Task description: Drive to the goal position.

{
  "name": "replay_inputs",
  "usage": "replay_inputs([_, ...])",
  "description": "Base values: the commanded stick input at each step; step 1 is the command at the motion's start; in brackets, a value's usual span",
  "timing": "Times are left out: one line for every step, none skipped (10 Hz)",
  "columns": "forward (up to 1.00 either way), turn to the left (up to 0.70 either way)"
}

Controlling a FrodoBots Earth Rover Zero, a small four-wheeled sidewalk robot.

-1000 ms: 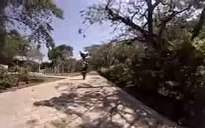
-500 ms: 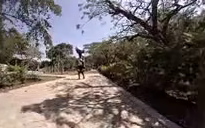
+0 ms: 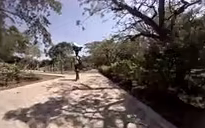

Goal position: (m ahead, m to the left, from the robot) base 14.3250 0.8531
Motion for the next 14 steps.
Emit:
replay_inputs([0.70, 0.00])
replay_inputs([0.70, 0.00])
replay_inputs([0.70, 0.00])
replay_inputs([0.70, 0.00])
replay_inputs([0.70, 0.00])
replay_inputs([0.70, 0.00])
replay_inputs([0.70, 0.00])
replay_inputs([0.70, 0.00])
replay_inputs([0.70, 0.00])
replay_inputs([0.70, 0.00])
replay_inputs([0.70, 0.00])
replay_inputs([0.70, 0.00])
replay_inputs([0.70, 0.00])
replay_inputs([0.70, 0.00])
